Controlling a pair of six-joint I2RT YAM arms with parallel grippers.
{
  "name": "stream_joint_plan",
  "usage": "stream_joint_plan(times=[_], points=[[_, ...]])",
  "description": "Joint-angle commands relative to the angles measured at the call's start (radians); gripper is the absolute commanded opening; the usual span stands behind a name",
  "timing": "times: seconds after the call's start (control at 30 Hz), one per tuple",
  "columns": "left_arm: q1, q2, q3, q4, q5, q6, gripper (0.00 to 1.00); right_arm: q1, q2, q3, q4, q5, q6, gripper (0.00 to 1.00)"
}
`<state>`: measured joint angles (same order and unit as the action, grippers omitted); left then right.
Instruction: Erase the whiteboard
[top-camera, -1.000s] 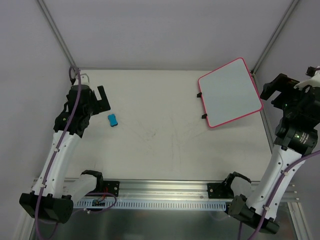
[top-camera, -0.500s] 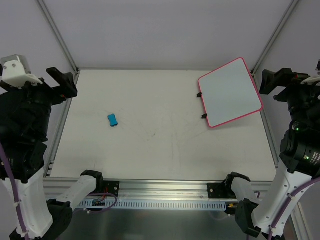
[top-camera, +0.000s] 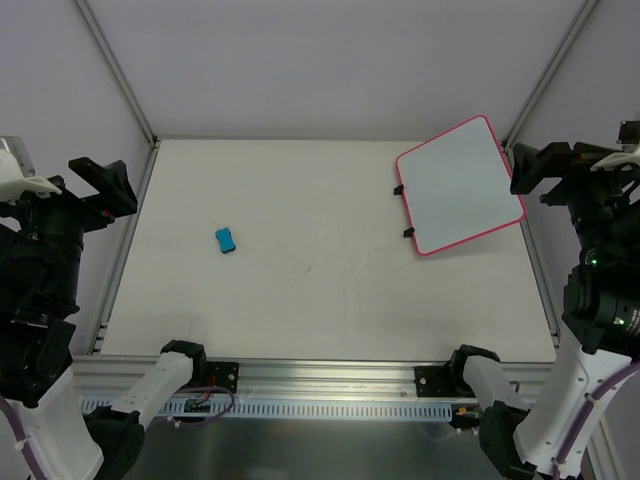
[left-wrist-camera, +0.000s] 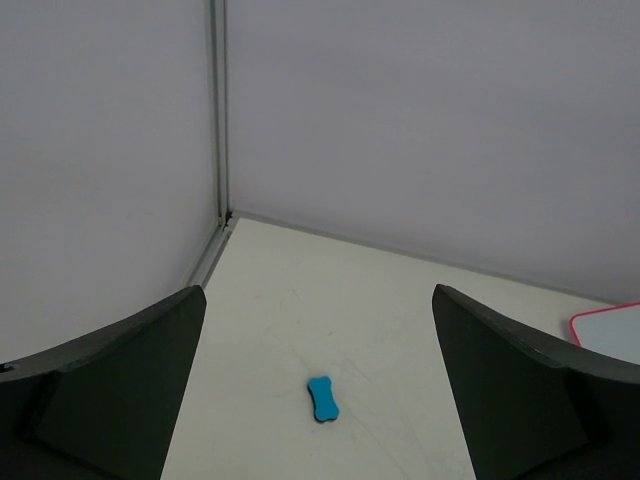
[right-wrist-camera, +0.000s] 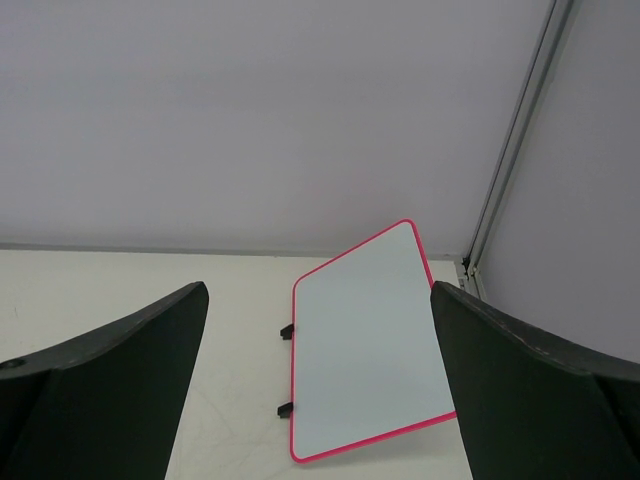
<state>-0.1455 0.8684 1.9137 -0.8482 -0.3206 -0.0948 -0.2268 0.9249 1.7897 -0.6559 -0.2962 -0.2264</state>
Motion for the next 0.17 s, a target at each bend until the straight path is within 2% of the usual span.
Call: stream_joint_plan(times=[0.0, 0.13], points=[[-0.014, -0.011, 0.016, 0.006, -0.032, 0.024, 0.99, 0.017, -0.014, 0.037, 0.024, 0.014, -0.028, 0.99], [-0.016, -0.014, 0.008, 0.006, -0.034, 0.023, 0.99, 0.030, -0.018, 0.045, 0.025, 0.016, -0.042, 0.99]])
